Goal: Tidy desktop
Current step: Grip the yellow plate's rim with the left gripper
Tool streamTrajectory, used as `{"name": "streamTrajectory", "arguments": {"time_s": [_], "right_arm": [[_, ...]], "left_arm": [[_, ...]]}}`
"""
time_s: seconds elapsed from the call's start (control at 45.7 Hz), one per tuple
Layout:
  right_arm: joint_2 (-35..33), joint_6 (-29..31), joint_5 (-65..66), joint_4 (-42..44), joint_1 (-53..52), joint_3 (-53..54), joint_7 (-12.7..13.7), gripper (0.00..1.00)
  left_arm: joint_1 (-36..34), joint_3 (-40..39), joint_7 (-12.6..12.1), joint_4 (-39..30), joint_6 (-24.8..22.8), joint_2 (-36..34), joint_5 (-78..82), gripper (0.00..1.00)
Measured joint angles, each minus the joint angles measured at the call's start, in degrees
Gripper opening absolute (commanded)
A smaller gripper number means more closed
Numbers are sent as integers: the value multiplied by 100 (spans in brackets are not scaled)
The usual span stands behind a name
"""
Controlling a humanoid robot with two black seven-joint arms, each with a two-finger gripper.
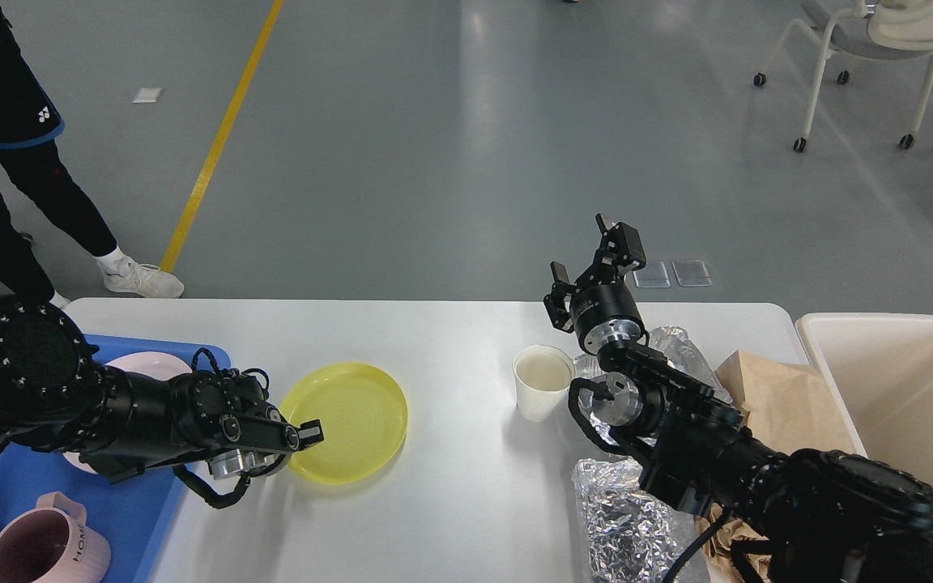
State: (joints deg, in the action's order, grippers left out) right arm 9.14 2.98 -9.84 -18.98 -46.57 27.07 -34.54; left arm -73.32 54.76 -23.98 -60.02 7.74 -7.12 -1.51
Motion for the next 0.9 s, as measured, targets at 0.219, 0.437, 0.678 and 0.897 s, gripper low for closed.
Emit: {"name": "streamTrajectory", "arguments": {"time_s": [0.219,0.437,0.678,0.897], "right_arm": [[0,0,0,0,0,0,0,100],[0,0,0,0,0,0,0,100],[0,0,0,0,0,0,0,100],[0,1,0,0,0,0,0,100]], "left_arm": [[28,0,87,0,0,1,-1,21],[88,-14,95,-1,0,9,0,21],[106,-18,97,-1,0,3,0,6],[103,-14,95,2,8,0,2,0]]}}
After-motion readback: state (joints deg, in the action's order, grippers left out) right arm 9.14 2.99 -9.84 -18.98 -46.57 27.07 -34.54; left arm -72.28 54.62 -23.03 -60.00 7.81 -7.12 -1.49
